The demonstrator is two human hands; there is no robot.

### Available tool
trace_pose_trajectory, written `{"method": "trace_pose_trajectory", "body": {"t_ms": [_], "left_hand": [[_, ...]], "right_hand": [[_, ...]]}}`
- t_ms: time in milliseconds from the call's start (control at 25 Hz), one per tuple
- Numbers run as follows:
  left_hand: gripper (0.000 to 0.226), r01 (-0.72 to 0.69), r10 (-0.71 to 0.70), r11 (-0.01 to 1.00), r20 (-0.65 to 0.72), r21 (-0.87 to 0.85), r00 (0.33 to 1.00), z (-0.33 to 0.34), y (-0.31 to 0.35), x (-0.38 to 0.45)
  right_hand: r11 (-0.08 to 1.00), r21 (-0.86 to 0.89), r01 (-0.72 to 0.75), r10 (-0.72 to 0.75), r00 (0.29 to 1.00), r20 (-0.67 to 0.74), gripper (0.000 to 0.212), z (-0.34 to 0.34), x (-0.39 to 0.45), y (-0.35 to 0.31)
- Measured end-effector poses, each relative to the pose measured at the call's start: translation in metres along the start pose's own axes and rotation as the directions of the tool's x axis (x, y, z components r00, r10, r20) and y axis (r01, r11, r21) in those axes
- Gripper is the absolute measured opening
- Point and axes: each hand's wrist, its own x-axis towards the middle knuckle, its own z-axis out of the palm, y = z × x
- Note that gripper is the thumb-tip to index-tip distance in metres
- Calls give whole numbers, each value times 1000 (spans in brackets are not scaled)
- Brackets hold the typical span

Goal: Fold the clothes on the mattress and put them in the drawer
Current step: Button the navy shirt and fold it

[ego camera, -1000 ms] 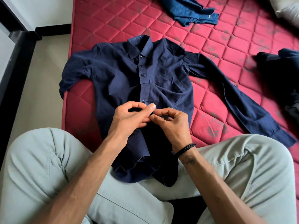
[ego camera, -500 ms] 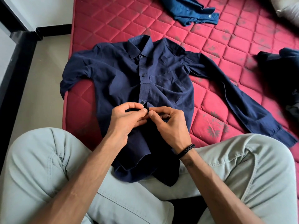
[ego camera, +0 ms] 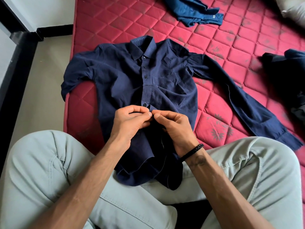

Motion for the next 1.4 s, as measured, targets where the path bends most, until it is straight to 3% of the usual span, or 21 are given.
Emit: {"method": "trace_pose_trajectory", "body": {"t_ms": [160,480,720,960,1240,1400], "left_hand": [[9,-97,102,985,-23,142,995,0,-4,3],[18,-158,166,960,-13,230,986,1,-4,4],[22,-11,15,997,-57,72,998,2,2,3],[27,47,-50,997,59,54,997,2,4,0],[20,47,-49,996,-27,-74,998,2,1,1],[19,19,-21,988,-11,-151,1000,0,0,3]], "right_hand": [[1000,28,4,-3,999,-42,12,0,0,3],[999,-31,35,-37,994,-99,12,4,-3,-2],[988,-124,89,-103,988,-113,17,2,-3,-3],[860,-459,221,-305,945,-115,10,1,-1,-3],[791,-544,279,-382,920,-84,10,8,-5,-3],[831,-466,304,-393,914,-105,8,11,-6,-2]]}}
